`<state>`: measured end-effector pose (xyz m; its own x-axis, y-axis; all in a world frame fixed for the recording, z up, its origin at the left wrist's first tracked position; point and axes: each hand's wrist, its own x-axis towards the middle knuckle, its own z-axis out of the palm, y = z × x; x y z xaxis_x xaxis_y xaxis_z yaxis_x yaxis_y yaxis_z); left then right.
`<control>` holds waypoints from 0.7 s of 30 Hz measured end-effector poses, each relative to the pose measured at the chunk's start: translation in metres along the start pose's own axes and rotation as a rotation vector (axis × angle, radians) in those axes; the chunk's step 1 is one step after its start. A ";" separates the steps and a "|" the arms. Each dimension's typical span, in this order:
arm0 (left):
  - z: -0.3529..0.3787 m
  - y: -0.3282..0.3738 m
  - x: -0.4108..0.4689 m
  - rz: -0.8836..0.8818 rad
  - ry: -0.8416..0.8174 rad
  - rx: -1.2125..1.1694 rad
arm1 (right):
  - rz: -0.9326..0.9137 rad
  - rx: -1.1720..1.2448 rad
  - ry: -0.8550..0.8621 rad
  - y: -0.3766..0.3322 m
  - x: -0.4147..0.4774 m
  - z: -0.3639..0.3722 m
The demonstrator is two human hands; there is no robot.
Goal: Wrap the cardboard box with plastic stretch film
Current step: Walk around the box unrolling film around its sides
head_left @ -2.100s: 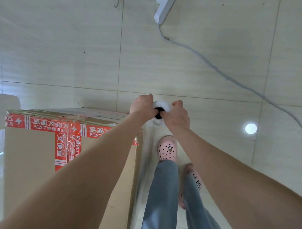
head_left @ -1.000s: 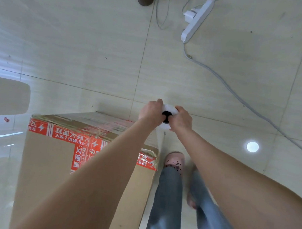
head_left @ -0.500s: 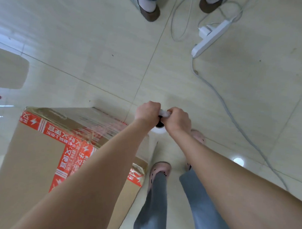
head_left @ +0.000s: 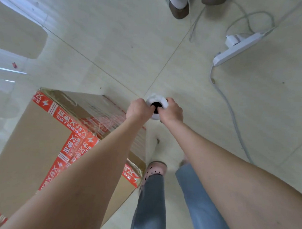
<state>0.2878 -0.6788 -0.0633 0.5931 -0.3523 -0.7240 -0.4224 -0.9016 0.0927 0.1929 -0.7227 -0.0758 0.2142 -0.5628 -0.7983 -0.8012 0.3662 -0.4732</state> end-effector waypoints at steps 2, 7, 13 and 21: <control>-0.004 0.002 0.001 0.063 0.003 0.091 | 0.008 0.026 0.001 -0.004 0.000 0.002; -0.012 0.014 0.008 0.387 0.004 0.334 | 0.008 -0.035 -0.048 -0.012 0.001 0.005; -0.016 0.021 0.019 0.376 -0.001 0.413 | 0.016 -0.110 -0.054 -0.022 0.007 0.003; -0.043 0.011 0.049 0.180 0.022 0.049 | -0.013 -0.276 0.030 -0.070 0.027 0.000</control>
<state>0.3417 -0.7173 -0.0684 0.5199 -0.5126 -0.6833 -0.5558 -0.8105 0.1850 0.2544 -0.7633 -0.0644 0.2122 -0.5894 -0.7795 -0.9212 0.1455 -0.3608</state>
